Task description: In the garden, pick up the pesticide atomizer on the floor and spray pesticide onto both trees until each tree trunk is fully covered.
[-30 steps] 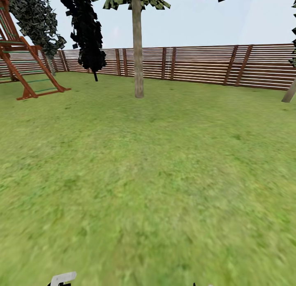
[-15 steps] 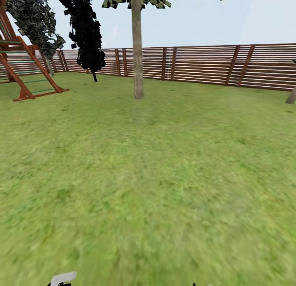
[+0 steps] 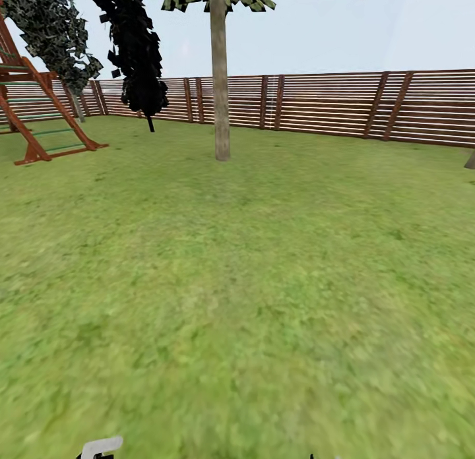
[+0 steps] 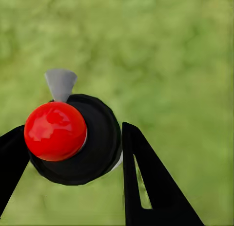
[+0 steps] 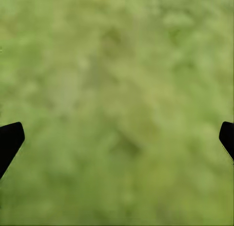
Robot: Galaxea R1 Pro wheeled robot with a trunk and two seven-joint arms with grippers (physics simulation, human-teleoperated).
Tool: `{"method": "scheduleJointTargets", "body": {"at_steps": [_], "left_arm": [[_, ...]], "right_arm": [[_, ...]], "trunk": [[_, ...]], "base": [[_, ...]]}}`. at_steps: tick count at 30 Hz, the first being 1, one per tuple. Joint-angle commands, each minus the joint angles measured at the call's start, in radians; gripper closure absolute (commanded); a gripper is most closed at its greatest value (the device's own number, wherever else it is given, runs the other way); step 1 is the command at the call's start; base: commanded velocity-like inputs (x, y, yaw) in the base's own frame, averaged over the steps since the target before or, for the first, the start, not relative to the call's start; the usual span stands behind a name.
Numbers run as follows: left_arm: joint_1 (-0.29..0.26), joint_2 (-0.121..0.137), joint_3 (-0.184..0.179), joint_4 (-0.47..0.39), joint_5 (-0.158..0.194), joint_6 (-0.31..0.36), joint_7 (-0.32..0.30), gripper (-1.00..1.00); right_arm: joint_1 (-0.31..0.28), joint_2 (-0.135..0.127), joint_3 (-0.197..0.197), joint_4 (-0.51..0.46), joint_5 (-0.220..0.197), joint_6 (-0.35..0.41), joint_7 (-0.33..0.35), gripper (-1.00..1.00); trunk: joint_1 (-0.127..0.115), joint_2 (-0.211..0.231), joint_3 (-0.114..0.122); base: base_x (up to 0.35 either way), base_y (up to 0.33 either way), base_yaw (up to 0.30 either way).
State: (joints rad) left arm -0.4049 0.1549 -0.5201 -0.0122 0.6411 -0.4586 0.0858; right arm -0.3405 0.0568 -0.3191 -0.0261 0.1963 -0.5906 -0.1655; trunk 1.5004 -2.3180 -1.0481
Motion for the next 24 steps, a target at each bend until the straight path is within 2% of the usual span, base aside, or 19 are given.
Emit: {"method": "scheduleJointTargets", "body": {"at_steps": [1,24], "left_arm": [[0.000,0.000,0.000,0.000,0.000,0.000,0.000,1.00],[0.000,0.000,0.000,0.000,0.000,0.000,0.000,1.00]], "right_arm": [[0.000,0.000,0.000,0.000,0.000,0.000,0.000,-1.00],[0.000,0.000,0.000,0.000,0.000,0.000,0.000,-1.00]], "trunk": [[0.000,0.000,0.000],[0.000,0.000,0.000]], "base": [[0.339,0.000,0.000],[0.339,0.000,0.000]]}}
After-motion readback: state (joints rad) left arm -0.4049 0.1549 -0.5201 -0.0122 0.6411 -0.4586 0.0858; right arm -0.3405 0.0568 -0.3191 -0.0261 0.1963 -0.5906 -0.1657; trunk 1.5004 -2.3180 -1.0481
